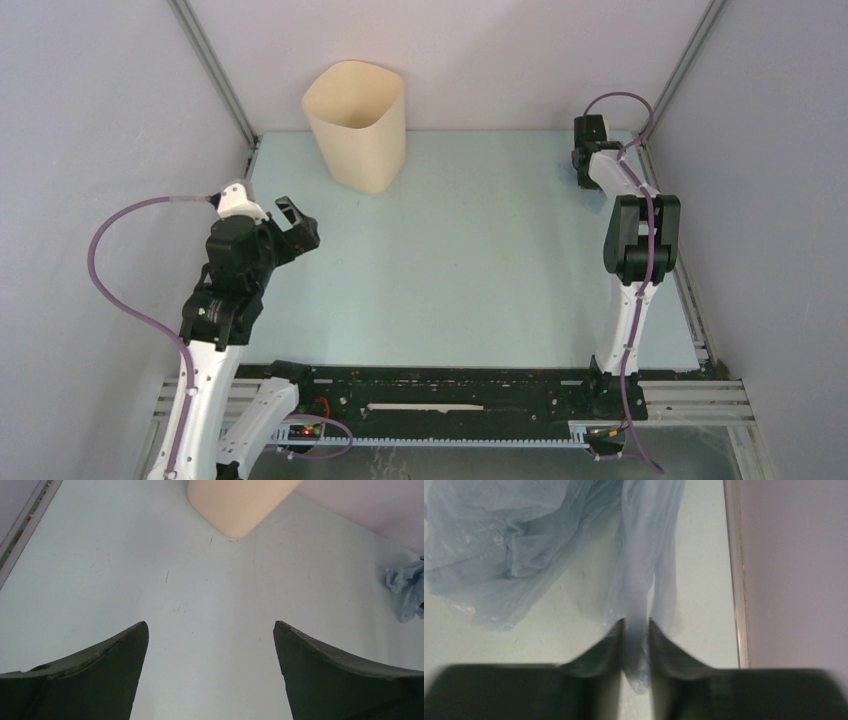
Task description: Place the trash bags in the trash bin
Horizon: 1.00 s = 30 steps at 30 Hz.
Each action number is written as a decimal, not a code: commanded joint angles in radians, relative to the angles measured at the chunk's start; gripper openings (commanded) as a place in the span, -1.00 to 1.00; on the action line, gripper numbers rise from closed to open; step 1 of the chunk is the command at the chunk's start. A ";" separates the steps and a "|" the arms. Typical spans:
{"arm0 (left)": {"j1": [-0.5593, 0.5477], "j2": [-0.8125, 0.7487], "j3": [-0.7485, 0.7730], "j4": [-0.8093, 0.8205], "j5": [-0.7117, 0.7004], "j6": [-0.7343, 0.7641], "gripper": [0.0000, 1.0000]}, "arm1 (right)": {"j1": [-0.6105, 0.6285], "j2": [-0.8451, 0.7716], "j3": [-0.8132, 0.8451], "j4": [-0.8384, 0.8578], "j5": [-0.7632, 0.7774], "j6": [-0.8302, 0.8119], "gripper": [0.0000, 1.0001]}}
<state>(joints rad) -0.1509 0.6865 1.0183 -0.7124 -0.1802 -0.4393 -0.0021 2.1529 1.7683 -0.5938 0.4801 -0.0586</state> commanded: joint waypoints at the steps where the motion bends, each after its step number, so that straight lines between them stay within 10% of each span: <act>1: 0.007 -0.031 0.054 -0.009 0.116 0.054 1.00 | 0.056 -0.089 0.052 -0.160 -0.084 0.170 -1.00; 8: 0.007 -0.056 0.006 0.001 0.275 -0.009 1.00 | 0.149 -0.405 -0.194 -0.189 -0.205 0.388 -1.00; 18: -0.019 -0.084 -0.132 0.178 0.573 -0.201 1.00 | 0.269 -0.752 -0.427 -0.252 -0.754 0.459 -1.00; 30: -0.472 0.141 -0.106 0.290 0.509 -0.157 1.00 | 0.515 -0.867 -0.531 -0.291 -1.041 0.455 -1.00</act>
<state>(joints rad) -0.5274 0.7231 0.8738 -0.4911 0.3191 -0.6216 0.4744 1.3407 1.2850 -0.8917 -0.4221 0.3893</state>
